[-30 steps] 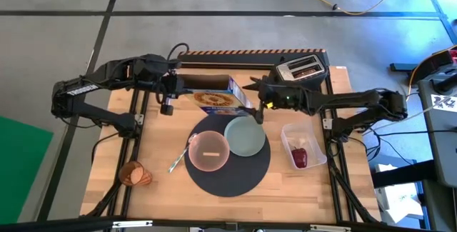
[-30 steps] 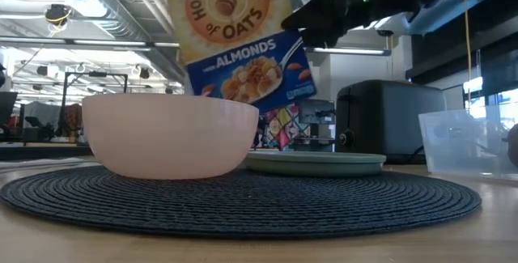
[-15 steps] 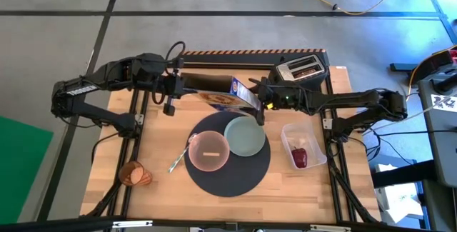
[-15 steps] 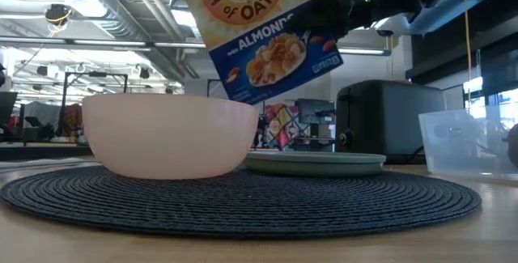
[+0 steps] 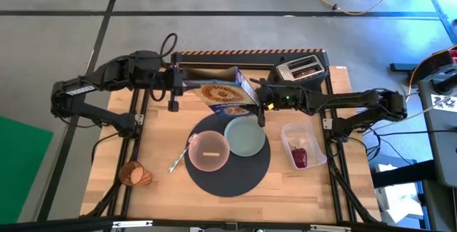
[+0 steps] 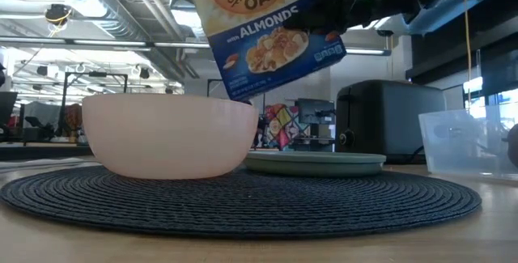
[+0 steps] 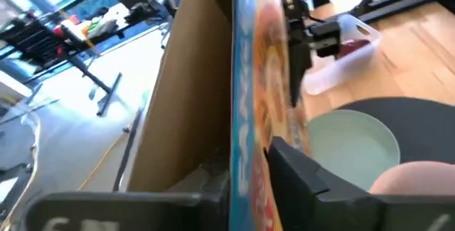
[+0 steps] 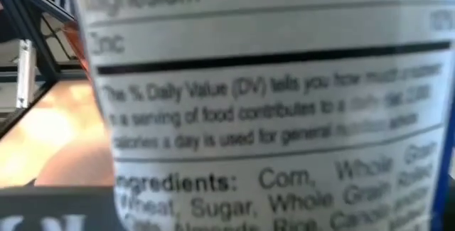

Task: Arrange a breakfast setting
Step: Pour the cereal from the cereal box into the pink bowl

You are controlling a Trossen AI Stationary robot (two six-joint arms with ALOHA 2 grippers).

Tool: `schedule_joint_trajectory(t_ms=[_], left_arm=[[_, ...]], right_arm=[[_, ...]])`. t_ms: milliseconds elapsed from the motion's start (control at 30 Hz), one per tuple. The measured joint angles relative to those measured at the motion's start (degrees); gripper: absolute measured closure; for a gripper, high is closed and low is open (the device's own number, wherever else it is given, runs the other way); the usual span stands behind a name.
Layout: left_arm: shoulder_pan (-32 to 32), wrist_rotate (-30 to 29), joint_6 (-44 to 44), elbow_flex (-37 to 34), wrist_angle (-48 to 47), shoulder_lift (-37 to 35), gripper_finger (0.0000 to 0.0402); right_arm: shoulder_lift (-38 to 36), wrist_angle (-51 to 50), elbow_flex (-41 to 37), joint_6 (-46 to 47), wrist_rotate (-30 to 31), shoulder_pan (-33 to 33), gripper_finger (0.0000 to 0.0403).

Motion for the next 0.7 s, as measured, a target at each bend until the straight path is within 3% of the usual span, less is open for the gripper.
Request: schedule_joint_trajectory(t_ms=[167,400,500,700], left_arm=[[-1.0,-4.4,-0.9,0.4,-0.4,-4.5,0.0268],[-2.2,-5.4,-12.4,-0.4,-6.3,-11.8,0.0203],[-2.1,-3.9,-16.0,-6.3,-5.4,-12.7,0.0178],[-2.2,-0.5,-16.4,-22.1,10.5,-11.0,0.0123]], right_arm=[[0.0,9.8,-4.6,0.6,-2.5,-1.4,0.0242],[-0.1,37.7,-14.9,5.7,-13.1,-6.1,0.0248],[-0.1,41.5,-16.4,3.9,-13.6,-6.4,0.0248],[-0.1,43.4,-16.5,1.7,-13.5,-5.2,0.0248]])
